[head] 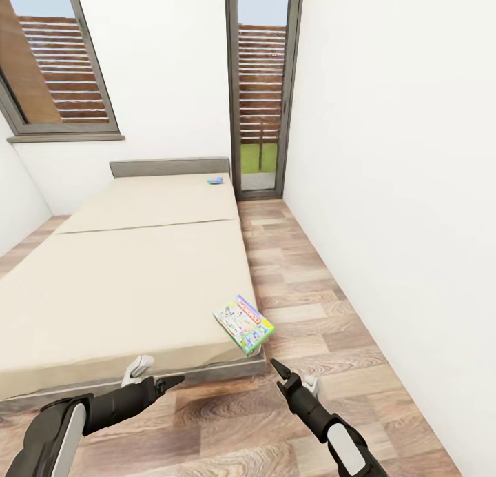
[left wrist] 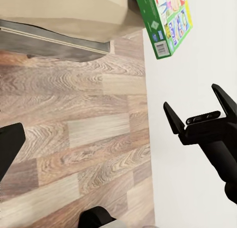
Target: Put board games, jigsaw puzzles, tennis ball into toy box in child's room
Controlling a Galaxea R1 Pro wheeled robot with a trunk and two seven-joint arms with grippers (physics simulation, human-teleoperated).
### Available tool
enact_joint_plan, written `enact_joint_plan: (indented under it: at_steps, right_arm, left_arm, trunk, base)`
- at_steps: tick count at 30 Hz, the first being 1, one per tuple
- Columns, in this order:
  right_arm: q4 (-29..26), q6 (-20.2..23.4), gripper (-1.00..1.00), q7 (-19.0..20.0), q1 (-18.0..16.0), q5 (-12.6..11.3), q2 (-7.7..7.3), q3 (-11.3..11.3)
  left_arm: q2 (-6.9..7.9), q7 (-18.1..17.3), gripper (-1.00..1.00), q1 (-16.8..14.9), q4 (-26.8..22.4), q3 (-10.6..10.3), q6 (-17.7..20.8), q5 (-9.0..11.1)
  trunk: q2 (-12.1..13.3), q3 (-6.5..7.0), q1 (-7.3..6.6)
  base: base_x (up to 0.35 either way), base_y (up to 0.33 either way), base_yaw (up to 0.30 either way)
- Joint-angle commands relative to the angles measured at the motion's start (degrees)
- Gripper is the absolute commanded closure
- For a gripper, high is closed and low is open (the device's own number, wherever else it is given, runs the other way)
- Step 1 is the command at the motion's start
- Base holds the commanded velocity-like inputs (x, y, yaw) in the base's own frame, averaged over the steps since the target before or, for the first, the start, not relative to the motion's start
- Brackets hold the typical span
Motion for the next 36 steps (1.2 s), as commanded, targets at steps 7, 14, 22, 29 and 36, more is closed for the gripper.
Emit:
enact_joint_plan:
  at_steps: [7, 14, 22, 29, 36]
  right_arm:
    - [0.0, 0.5, -1.00, 0.1, 0.0, -0.3, 0.11, -0.3]
    - [0.0, 0.5, -1.00, 0.1, 0.0, -0.3, 0.12, -0.3]
    - [0.0, 0.5, -1.00, 0.1, 0.0, -0.3, 0.12, -0.3]
    - [0.0, 0.5, -1.00, 0.2, 0.0, -0.3, 0.04, -0.3]
    - [0.0, 0.5, -1.00, 0.1, 0.0, -0.3, 0.11, -0.3]
  left_arm:
    - [0.01, -0.1, -1.00, 0.0, 0.0, 0.0, 0.3, 0.1]
    - [0.00, -0.1, -1.00, 0.0, 0.0, 0.0, 0.3, 0.0]
    - [-0.01, -0.2, -1.00, 0.6, 0.8, -0.2, 0.3, 0.0]
    - [0.17, -5.0, -1.00, 0.9, 4.6, -0.5, 0.3, -0.3]
    - [2.63, -14.4, -1.00, 1.8, 9.8, -2.0, 0.3, -1.6]
  trunk:
    - [0.0, -0.05, 0.00]
    - [0.0, -0.05, 0.00]
    - [0.0, -0.05, 0.00]
    - [0.0, -0.05, 0.00]
    - [0.0, -0.05, 0.00]
  base:
    - [0.146, 0.108, 0.000]
    - [0.037, 0.028, 0.000]
    - [0.003, 0.002, 0.000]
    - [0.000, 0.000, 0.000]
    - [0.000, 0.000, 0.000]
